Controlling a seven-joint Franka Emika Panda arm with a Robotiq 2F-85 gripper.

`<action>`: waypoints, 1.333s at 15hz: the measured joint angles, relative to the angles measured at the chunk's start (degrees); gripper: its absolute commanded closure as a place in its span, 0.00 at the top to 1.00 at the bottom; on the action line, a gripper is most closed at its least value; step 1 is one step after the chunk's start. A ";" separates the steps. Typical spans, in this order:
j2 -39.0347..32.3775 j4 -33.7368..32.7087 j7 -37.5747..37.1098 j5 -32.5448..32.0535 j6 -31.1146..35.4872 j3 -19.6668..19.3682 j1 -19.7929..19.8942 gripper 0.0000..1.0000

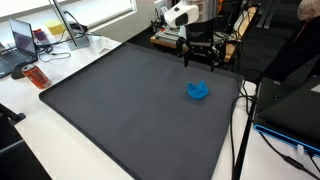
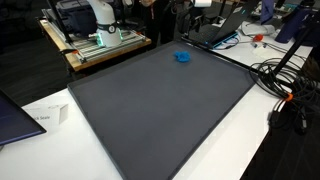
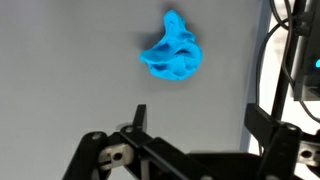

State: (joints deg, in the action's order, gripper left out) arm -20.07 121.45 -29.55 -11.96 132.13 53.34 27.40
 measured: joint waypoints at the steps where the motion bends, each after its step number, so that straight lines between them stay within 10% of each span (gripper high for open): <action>1: -1.34 -1.26 -1.05 -1.08 -1.16 -1.22 -1.52 1.00; 11: -6.49 -6.43 -3.13 -3.20 -4.72 -4.52 -5.82 1.00; 20: -3.17 -14.56 1.01 8.10 -14.77 -34.46 -34.94 1.00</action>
State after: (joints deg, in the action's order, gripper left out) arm -23.25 106.89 -28.54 -3.85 117.36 18.89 -7.54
